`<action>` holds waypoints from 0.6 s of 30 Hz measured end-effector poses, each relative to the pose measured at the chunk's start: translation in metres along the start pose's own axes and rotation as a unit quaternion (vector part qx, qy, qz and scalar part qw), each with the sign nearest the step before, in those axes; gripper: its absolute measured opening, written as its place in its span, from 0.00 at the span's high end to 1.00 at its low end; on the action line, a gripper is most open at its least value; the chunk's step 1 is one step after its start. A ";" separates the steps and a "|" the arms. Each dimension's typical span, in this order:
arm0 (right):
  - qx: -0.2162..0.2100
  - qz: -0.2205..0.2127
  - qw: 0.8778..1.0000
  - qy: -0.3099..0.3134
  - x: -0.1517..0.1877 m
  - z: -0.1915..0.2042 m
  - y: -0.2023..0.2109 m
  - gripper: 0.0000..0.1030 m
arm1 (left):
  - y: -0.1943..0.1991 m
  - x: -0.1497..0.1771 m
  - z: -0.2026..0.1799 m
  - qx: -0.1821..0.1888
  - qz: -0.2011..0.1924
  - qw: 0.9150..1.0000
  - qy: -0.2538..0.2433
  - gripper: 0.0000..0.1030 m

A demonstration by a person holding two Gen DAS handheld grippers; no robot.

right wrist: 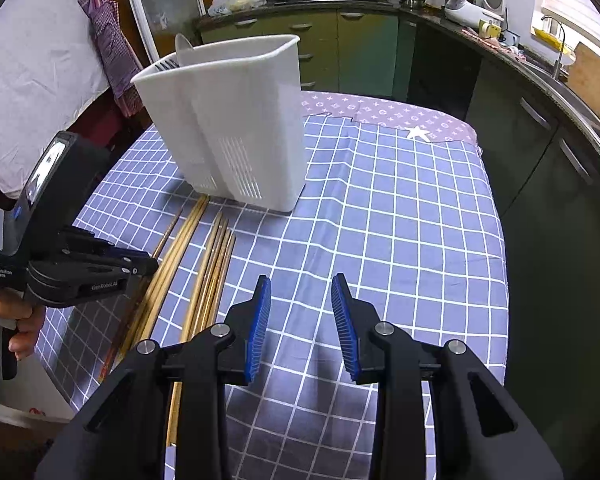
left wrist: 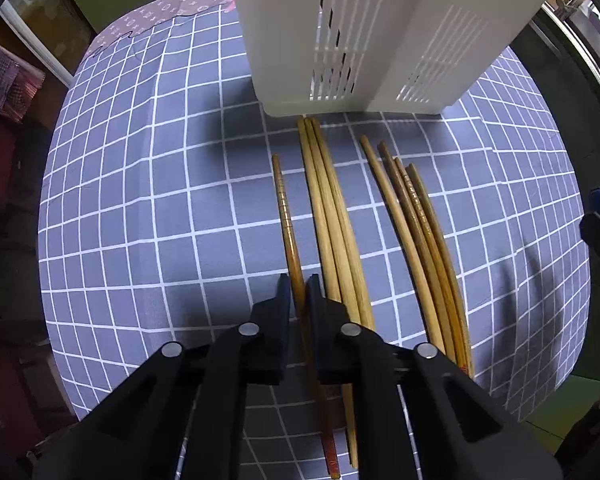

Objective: Organize utensils
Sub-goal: 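Grasp a wooden chopstick with the left tool while the right tool grasps another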

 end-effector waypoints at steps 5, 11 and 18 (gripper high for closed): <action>-0.005 0.016 1.000 0.005 0.000 0.006 -0.007 0.69 | 0.005 0.000 0.002 0.013 -0.016 1.000 0.003 0.94; -0.038 0.069 0.997 0.014 0.002 0.026 -0.034 0.69 | 0.045 0.009 0.026 0.029 -0.081 0.996 0.012 0.94; -0.081 0.140 0.987 0.009 0.002 0.049 -0.073 0.81 | 0.095 0.026 0.046 0.044 -0.158 0.986 0.024 0.94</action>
Point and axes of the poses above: each gripper's, at about its wrist camera, not at the fingertips, and y roughly against the way its jaws point, z to its left, x to its underside, the point moved 6 cm from there along -y, roughly the way its jaws point, and after that the axes turned 7 degrees about -x, right-handed, at the moved point
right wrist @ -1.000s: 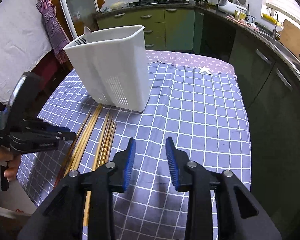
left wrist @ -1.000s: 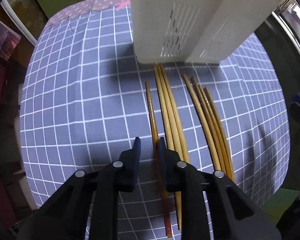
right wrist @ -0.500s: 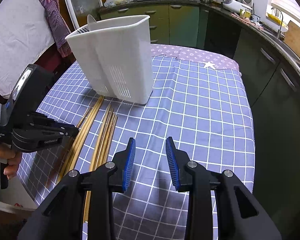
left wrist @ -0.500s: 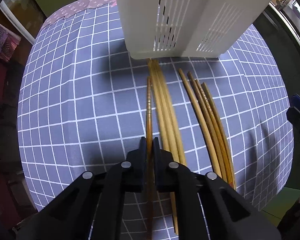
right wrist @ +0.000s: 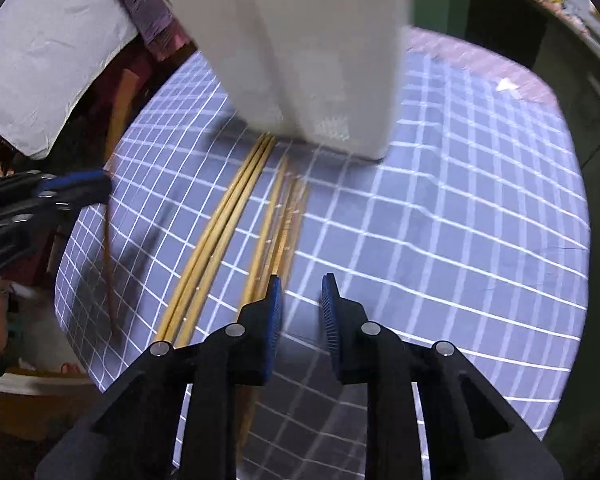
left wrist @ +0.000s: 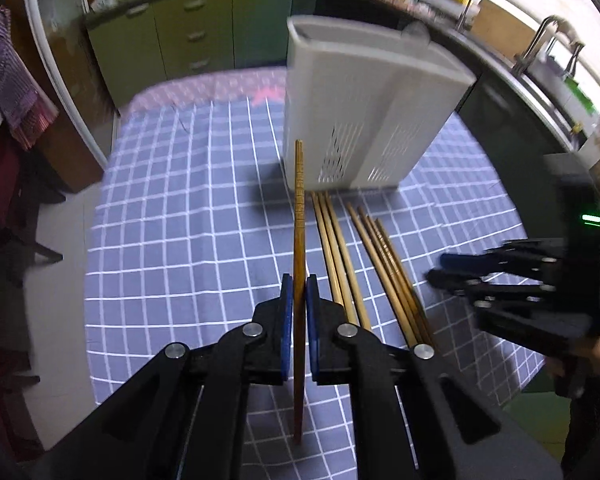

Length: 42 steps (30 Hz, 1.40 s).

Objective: Organize utensils
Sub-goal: 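Grasp a wooden chopstick with the left tool while the right tool grasps another, then raise the chopsticks upright and drop them into the white caddy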

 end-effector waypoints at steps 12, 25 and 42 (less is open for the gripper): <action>0.031 0.041 0.999 -0.005 -0.008 0.003 -0.028 0.87 | 0.041 0.014 0.019 0.005 -0.057 0.998 -0.002 0.94; 0.078 0.044 0.996 0.022 -0.017 0.027 -0.045 0.93 | 0.050 0.018 0.015 0.008 -0.068 0.998 -0.017 0.94; 0.045 -0.205 0.977 0.017 0.019 0.032 0.136 0.94 | 0.067 0.018 0.020 -0.002 -0.091 0.996 -0.021 0.94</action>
Point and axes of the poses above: each gripper's, at about its wrist camera, not at the fingertips, and y roughly against the way its jaws point, z to its left, x to its underside, the point moved 6 cm from there along -y, roughly the way its jaws point, and after that the axes turned 7 degrees about -x, right-handed, at the moved point
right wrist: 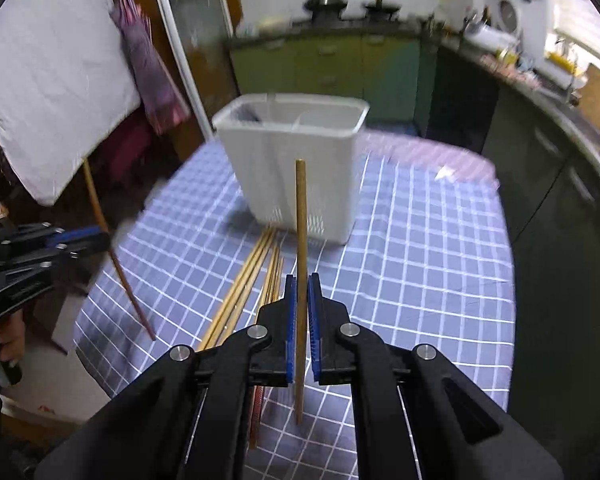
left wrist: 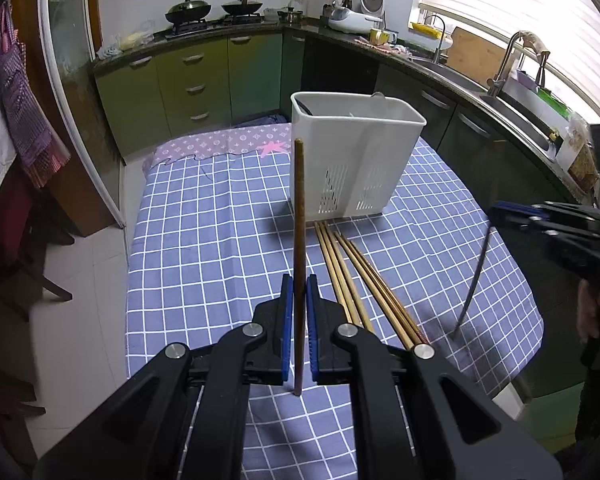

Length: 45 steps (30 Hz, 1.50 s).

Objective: Organize utensils
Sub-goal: 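Raise the chopsticks upright and drop them into the white caddy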

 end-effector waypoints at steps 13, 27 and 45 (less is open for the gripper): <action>0.007 -0.031 0.999 0.007 0.013 0.002 0.036 0.94 | 0.010 0.002 -0.006 0.000 -0.014 1.000 -0.009 0.94; 0.003 -0.033 0.999 0.000 0.016 -0.003 0.035 0.94 | 0.042 -0.041 -0.013 0.028 -0.030 0.999 -0.026 0.94; -0.004 -0.040 0.999 -0.011 0.020 -0.008 0.036 0.94 | 0.080 -0.209 -0.033 0.004 -0.171 0.985 -0.033 0.94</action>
Point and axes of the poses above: each gripper's, at about its wrist camera, not at the fingertips, and y roughly against the way its jaws point, z to its left, x to its underside, the point moved 6 cm from there along -y, roughly the way its jaws point, and after that the axes turned 7 degrees about -x, right-handed, at the moved point
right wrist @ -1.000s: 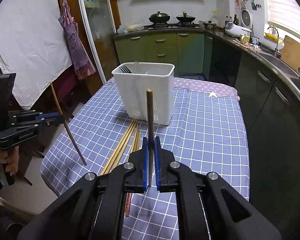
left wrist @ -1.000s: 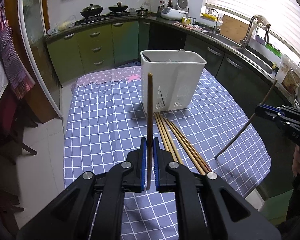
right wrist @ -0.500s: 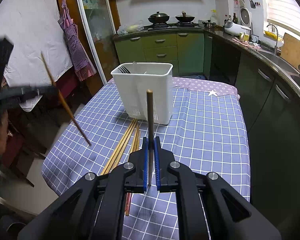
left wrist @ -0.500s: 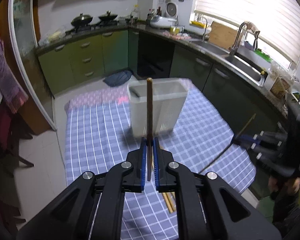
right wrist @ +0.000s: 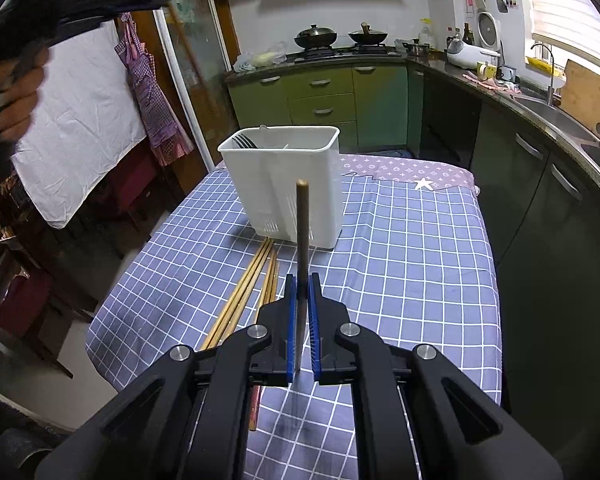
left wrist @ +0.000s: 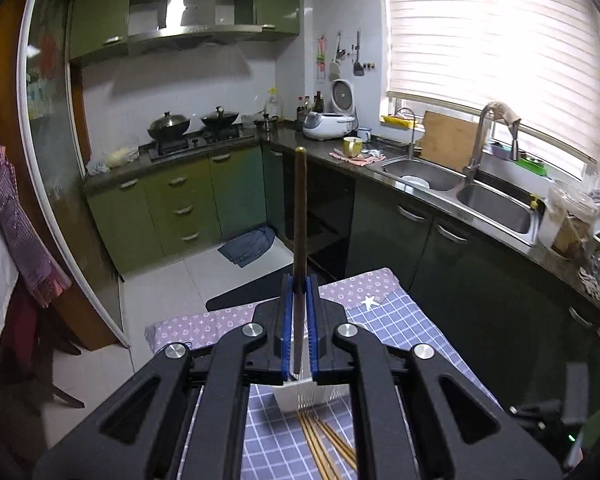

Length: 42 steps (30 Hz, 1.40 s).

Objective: Organize utensils
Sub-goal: 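Raise the chopsticks upright and drop them into the white caddy, then move both open tools back toward the remaining chopsticks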

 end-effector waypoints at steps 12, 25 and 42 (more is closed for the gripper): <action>0.001 0.003 1.000 -0.001 -0.003 0.002 -0.002 0.94 | -0.094 0.067 0.002 -0.005 0.101 0.995 0.020 0.93; -0.012 -0.104 0.994 0.007 -0.113 0.010 0.049 0.94 | -0.046 0.085 0.026 -0.013 0.071 0.997 0.017 0.69; 0.022 -0.046 0.999 -0.012 -0.183 -0.006 -0.060 0.93 | -0.035 0.141 0.034 -0.003 0.147 0.989 0.006 0.63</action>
Point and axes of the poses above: each gripper's, at about its wrist camera, not at the fingertips, and y roughly against the way its jaws point, z to its left, x to its underside, the point moved 6 cm from there along -y, roughly the way its jaws point, and after that the axes turned 7 degrees about -x, right-handed, at the moved point
